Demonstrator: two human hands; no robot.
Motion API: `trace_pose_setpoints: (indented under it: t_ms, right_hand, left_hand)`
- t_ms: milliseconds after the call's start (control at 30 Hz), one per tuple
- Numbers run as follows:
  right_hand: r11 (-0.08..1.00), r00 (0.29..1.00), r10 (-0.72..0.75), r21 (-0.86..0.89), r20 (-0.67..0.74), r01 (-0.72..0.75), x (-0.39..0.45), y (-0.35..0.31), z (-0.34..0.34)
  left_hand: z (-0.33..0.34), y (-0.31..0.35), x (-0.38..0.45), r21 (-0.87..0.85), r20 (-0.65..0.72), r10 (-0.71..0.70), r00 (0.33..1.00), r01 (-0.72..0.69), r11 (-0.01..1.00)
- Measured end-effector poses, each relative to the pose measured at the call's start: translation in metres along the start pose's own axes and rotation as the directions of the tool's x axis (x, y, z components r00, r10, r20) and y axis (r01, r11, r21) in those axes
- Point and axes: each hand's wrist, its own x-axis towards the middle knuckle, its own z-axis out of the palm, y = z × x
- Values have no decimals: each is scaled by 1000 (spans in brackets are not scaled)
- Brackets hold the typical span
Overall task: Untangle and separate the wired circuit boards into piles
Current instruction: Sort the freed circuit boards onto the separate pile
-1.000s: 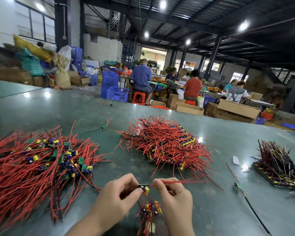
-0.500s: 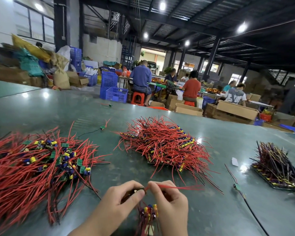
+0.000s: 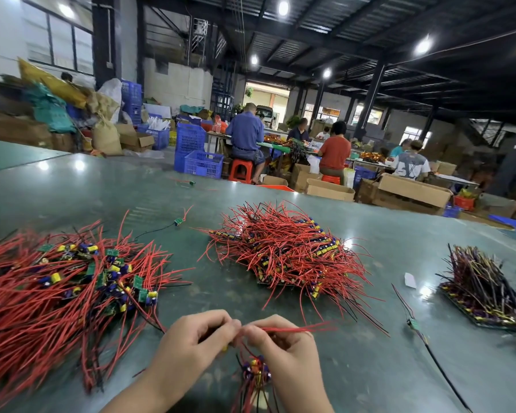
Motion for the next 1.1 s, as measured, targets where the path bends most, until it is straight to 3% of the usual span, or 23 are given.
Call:
trace_pose_setpoints:
  t_ms: [133,300,433,567,700,900,1100]
  right_hand:
    - [995,984,79,53,157,-88,-1,-8,-1]
    - [994,996,83,81,-37,-80,2,-6,-7]
    - [997,997,65,37,-46,-63,3,-3,-9]
    - [987,1000,-5,-162,0,5,4,0,-11]
    - [938,996,-88,-336,8,86,4,2,-11]
    - [993,972,104,-27,-210,-112,8,1,-18]
    - [978,944,200,117,-263,-175,7,1,-16]
  left_hand:
    - [-5,1,0,-20,46,1,999,0,1000]
    - [-7,-2,1,32,8,-11,1000,11,999]
    - [-9,-3,2,90,-11,-52,999,53,995]
    - [-12,-4,2,168,-41,-70,997,76,983]
    - [-12,-3,0,357,-90,2,996,31,934]
    - [-15,-2,2,263,-120,-5,993,37,964]
    - [-9,-4,2,288,-51,-30,998,43,957]
